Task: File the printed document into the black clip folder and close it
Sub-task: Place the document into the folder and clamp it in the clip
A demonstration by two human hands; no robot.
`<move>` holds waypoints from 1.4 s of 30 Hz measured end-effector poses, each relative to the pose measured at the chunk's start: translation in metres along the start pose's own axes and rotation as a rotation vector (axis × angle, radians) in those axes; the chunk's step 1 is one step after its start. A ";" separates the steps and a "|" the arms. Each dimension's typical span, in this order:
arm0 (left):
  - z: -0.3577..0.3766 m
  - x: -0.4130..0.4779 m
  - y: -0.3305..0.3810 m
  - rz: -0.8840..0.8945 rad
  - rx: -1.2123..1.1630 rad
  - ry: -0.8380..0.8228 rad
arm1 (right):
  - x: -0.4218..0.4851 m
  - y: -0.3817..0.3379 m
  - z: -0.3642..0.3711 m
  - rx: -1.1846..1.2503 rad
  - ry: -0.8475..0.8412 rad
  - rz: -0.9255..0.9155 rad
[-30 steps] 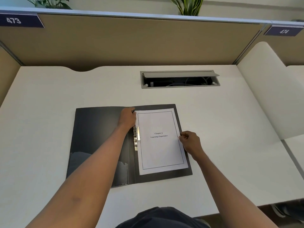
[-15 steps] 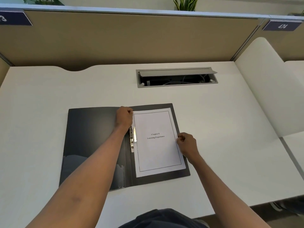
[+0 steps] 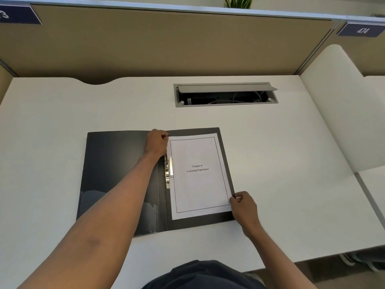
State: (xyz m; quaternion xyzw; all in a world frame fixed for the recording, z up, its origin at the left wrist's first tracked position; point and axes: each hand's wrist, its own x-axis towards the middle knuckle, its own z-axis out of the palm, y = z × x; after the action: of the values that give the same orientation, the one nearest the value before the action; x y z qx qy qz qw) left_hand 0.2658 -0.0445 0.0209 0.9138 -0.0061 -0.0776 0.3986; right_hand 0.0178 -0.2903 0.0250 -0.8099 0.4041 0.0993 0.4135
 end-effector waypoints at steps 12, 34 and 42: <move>0.000 0.000 0.003 -0.025 0.011 -0.006 | -0.018 0.008 0.002 0.131 -0.048 0.099; 0.004 0.002 -0.001 0.013 0.000 0.020 | -0.008 0.006 0.004 -0.178 -0.049 -0.221; 0.003 0.002 -0.002 0.004 -0.016 0.022 | 0.022 -0.037 -0.001 -0.151 -0.025 -0.287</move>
State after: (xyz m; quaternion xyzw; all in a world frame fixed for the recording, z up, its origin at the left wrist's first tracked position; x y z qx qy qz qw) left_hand 0.2667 -0.0455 0.0169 0.9113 -0.0032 -0.0669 0.4063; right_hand 0.0595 -0.2911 0.0366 -0.8868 0.2706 0.0793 0.3662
